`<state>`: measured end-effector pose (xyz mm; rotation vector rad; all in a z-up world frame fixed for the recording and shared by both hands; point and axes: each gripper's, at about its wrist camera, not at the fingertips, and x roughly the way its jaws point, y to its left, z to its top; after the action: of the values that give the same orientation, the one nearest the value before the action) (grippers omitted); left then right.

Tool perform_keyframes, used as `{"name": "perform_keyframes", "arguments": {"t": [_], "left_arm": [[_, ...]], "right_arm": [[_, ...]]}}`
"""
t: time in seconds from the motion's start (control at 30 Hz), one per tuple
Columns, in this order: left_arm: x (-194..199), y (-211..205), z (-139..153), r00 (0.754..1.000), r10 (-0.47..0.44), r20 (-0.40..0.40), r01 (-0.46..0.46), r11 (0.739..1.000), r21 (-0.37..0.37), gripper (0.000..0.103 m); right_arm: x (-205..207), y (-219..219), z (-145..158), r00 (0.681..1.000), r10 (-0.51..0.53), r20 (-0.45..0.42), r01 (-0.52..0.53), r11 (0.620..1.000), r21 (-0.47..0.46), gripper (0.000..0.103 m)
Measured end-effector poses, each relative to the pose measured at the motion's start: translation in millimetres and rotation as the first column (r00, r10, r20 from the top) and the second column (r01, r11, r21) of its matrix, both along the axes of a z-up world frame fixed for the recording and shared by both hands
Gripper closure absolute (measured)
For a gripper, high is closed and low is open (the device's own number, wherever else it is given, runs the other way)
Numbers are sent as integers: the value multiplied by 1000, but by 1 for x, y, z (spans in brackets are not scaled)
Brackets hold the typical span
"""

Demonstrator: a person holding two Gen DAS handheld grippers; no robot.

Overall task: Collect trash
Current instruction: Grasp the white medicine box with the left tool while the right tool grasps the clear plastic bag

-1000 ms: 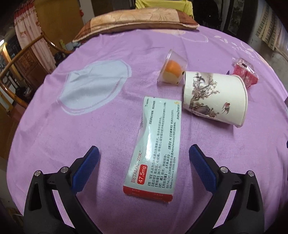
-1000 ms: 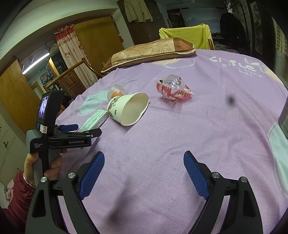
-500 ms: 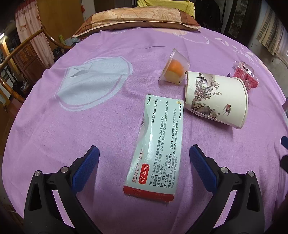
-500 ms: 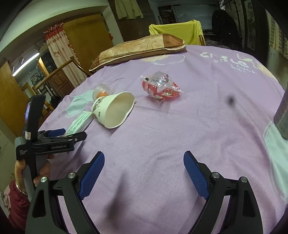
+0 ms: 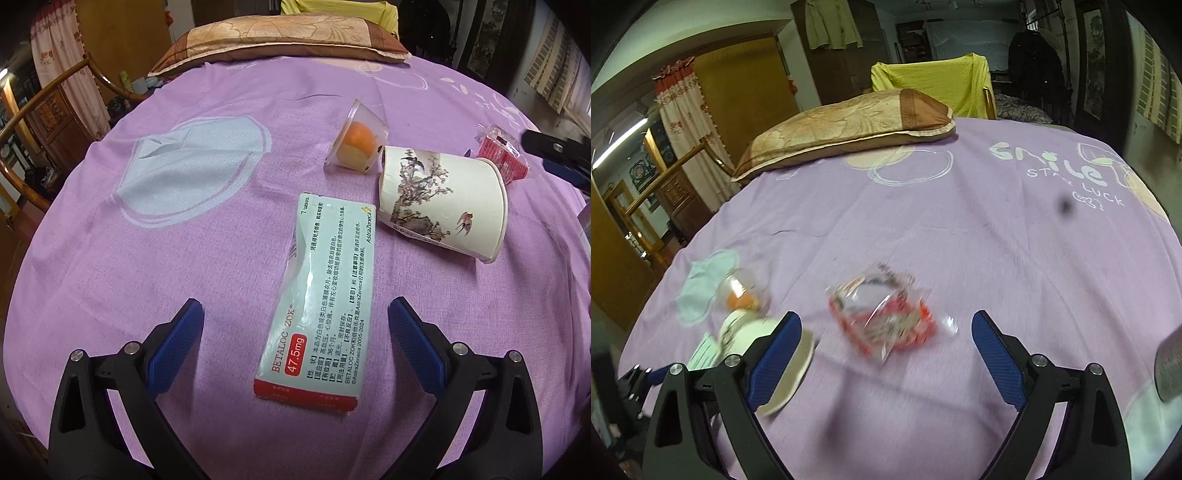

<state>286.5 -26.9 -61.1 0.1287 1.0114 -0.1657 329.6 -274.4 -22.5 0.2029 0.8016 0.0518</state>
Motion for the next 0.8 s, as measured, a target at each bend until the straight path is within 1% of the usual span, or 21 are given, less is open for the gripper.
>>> {"name": "perform_keyframes", "arguments": {"t": [0.13,0.3,0.37,0.43,0.47,0.5,0.67,0.8], "left_arm": [[0,0,0,1000,0,0,0,1000,1,6],[0,0,0,1000,0,0,0,1000,0,6],[0,0,0,1000,0,0,0,1000,0,6],[0,0,0,1000,0,0,0,1000,-1,6],[0,0,0,1000,-1,0,1,1000,-1,6],[0,0,0,1000,-1,0,1,1000,-3,6],[0,6,3,1000,15,4,-15,999,-48,6],[-1,8,4,1000,22,12,-21,998,-63,10]], "right_arm": [[19,-5,-13,1000,0,-21,1,999,33,11],[33,-4,-29,999,33,-32,-31,998,46,11],[35,-7,-37,998,47,-37,-45,997,68,11],[35,-8,-40,997,66,-43,-62,995,77,28],[34,-8,-40,996,72,-45,-69,995,75,37],[31,-9,-36,997,69,-33,-67,995,74,41],[7,-12,-5,997,64,41,-68,994,88,42],[-14,-6,12,995,66,74,-71,995,65,40]]}}
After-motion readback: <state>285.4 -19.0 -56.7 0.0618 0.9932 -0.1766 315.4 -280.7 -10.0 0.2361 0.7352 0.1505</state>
